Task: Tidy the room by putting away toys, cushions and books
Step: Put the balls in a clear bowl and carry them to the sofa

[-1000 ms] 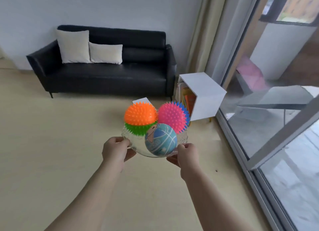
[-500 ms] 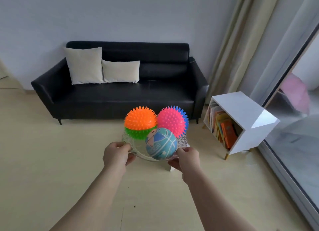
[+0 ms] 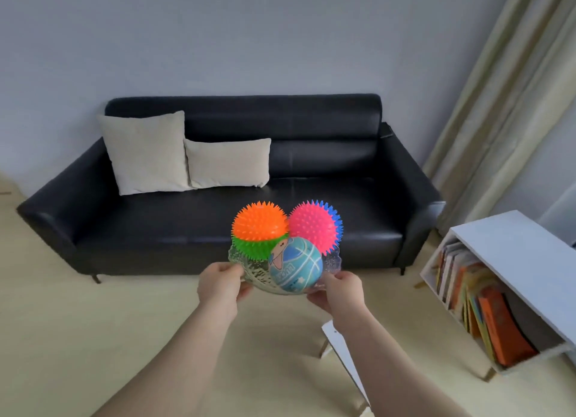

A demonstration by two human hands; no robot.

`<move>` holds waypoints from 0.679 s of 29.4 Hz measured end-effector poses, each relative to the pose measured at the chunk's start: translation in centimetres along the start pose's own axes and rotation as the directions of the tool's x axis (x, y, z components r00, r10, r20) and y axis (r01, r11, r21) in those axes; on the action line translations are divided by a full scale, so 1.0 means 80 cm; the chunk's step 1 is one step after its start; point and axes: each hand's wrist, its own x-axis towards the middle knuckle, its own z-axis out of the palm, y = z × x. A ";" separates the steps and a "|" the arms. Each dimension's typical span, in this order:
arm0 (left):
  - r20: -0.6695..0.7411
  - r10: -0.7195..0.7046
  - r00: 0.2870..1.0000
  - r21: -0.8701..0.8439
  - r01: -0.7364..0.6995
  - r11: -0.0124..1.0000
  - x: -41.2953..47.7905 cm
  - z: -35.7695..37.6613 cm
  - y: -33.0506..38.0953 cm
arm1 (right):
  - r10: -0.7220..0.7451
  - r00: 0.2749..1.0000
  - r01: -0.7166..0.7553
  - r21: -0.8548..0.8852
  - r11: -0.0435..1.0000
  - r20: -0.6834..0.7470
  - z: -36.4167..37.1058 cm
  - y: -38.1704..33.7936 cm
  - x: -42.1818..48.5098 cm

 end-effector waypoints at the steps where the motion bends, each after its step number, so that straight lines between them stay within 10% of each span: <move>1: -0.016 0.004 1.000 0.004 -0.004 1.000 0.004 0.001 0.006 | 0.003 1.000 -0.003 0.016 1.000 -0.005 0.004 -0.007 0.000; 20: 0.309 -0.208 0.928 0.322 0.104 0.941 0.471 0.289 0.201 | 0.230 0.938 -0.110 0.406 0.907 -0.259 0.213 -0.185 0.435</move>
